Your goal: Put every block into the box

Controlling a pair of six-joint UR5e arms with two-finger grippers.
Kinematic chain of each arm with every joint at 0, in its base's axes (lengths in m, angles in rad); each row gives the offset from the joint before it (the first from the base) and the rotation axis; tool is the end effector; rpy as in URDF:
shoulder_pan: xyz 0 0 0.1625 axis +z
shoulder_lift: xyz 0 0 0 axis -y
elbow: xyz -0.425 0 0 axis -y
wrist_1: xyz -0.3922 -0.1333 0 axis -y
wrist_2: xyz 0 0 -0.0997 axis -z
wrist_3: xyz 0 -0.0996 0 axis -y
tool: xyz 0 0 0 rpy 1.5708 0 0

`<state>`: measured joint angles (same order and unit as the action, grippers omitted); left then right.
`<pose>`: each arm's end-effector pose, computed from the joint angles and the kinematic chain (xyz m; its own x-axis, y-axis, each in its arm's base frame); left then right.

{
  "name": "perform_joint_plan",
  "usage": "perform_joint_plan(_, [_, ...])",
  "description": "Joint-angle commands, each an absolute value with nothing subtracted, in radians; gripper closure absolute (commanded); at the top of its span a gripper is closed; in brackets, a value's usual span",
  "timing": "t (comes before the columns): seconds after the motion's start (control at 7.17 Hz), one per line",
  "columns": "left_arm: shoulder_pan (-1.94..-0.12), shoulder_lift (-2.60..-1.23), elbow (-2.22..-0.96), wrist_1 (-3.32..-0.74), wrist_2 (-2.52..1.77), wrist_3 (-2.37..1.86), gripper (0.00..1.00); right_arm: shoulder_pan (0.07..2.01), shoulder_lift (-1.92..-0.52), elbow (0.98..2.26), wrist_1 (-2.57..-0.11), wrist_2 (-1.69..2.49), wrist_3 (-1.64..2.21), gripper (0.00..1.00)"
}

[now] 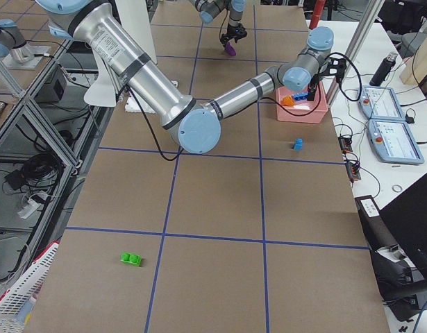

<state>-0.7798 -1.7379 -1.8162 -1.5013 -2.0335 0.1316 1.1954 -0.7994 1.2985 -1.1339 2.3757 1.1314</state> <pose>0.3314 -0.4526 0.4747 0.4301 0.8223 -0.3726 -0.7324 0.5591 0.3886 -0.2197 -0.7253 0.2401 0.3806 0.1615 0.9105 -0.2986 0.9534 -0.0443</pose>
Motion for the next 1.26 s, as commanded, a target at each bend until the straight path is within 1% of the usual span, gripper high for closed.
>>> perform_joint_plan(0.0, [-0.767,-1.746,-1.769,-1.502,-2.036,0.132,0.02,1.23,-0.889,1.353,-1.134,2.408,1.079,0.0])
perform_joint_plan(0.14, [-0.765,-1.755,-1.763,-1.502,-2.037,0.132,0.02,1.25,-0.935,1.38,-1.134,2.422,1.05,0.0])
perform_joint_plan(0.28, [-0.761,-1.755,-1.758,-1.5,-2.037,0.13,0.05,1.262,-0.998,1.422,-1.134,2.43,1.028,0.0])
perform_joint_plan(0.42, [-0.759,-1.755,-1.753,-1.5,-2.039,0.13,0.17,1.264,-1.097,1.496,-1.134,2.43,0.994,0.0])
perform_joint_plan(0.56, [-0.759,-1.756,-1.75,-1.5,-2.061,0.132,0.74,1.266,-1.162,1.544,-1.134,2.428,0.959,0.0])
perform_joint_plan(0.7, [-0.759,-1.755,-1.747,-1.499,-2.063,0.129,1.0,1.266,-1.233,1.578,-1.129,2.422,0.948,0.0])
perform_joint_plan(0.84, [-0.759,-1.755,-1.744,-1.497,-2.063,0.126,1.0,1.264,-1.335,1.641,-1.131,2.416,0.855,0.0])
perform_joint_plan(0.98, [-0.765,-1.758,-1.77,-1.493,-2.072,0.126,1.0,1.267,-1.447,1.698,-1.131,2.416,0.8,0.0])
perform_joint_plan(1.12, [-0.785,-1.787,-1.791,-1.485,-2.098,0.036,1.0,1.273,-1.568,1.735,-1.131,2.415,0.71,0.0])
